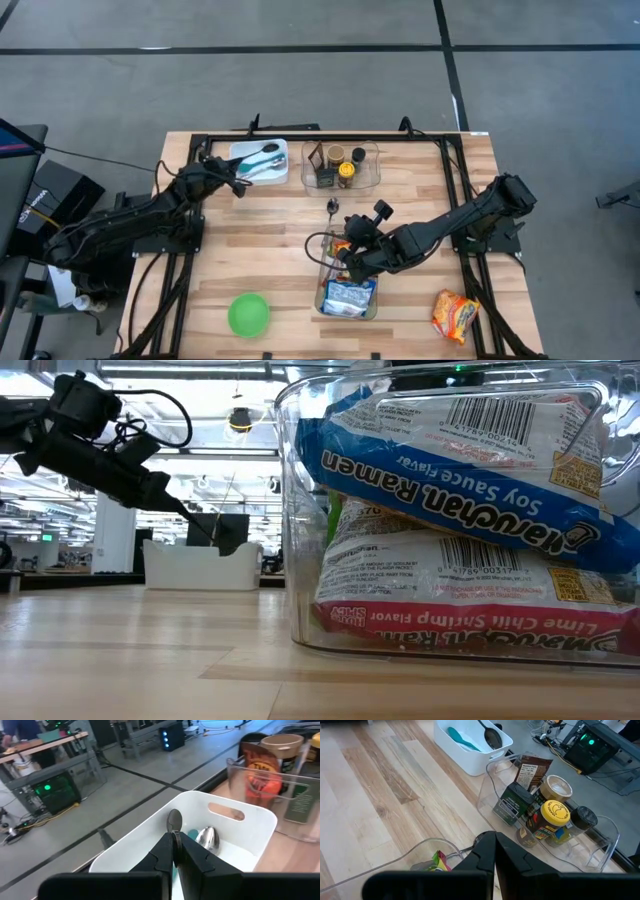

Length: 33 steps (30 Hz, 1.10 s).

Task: Pick & Place Food Item
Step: Put the bottom black spoon into the white bin

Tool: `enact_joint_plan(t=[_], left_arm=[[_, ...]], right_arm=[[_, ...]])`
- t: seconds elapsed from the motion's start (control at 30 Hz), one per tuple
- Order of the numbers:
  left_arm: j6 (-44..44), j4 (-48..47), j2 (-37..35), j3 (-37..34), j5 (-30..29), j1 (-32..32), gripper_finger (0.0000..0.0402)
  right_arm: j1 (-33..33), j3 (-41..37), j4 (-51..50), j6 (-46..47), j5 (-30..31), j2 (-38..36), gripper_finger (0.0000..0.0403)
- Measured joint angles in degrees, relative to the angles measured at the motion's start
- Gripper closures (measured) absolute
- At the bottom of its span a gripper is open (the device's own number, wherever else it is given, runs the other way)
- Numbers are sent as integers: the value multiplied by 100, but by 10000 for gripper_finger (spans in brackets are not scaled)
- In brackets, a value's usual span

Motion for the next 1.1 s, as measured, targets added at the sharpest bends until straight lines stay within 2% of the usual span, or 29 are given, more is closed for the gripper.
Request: enact_joint_plan(t=[0.23,0.47,1.1], left_arm=[[2,0,0,0,23,292,395],[137,-4,0,0,816,451,395],[302,0,2,0,983,740,395]], right_arm=[[0,0,-2,0,0,0,399],[2,0,-4,4,0,0,399],[2,0,33,2,0,0,399]])
